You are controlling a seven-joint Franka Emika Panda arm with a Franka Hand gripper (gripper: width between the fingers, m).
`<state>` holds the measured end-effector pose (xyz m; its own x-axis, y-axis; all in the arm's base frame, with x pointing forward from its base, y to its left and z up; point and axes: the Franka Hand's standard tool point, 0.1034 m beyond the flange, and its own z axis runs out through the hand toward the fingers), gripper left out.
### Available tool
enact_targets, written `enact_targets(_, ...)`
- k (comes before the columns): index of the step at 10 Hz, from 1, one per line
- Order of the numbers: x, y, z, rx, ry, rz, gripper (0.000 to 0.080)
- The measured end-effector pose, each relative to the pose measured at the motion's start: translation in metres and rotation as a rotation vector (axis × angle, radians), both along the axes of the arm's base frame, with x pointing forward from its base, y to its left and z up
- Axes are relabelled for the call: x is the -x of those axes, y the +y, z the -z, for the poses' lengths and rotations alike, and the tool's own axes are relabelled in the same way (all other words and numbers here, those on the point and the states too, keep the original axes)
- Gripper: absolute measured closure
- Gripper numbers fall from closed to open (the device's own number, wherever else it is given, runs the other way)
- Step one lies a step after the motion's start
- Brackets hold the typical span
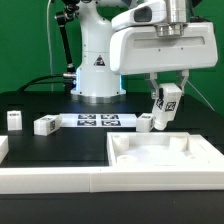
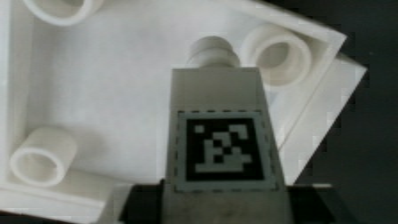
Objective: Assemble square table
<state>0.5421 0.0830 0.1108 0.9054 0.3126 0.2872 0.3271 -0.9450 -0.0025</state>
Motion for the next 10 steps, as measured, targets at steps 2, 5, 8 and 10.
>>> enact_targets(2, -0.002, -0.002, 0.004, -0.003, -0.049, 0.000, 0.0509)
enact_targets(5, -0.025, 0.003, 0.007, -0.014, -0.056, 0.002, 0.0509)
enact_targets(8, -0.021, 0.009, 0.010, -0.012, -0.085, -0.011, 0.0508)
enact_targets(10, -0.021, 0.011, 0.010, -0.013, -0.084, -0.012, 0.0508)
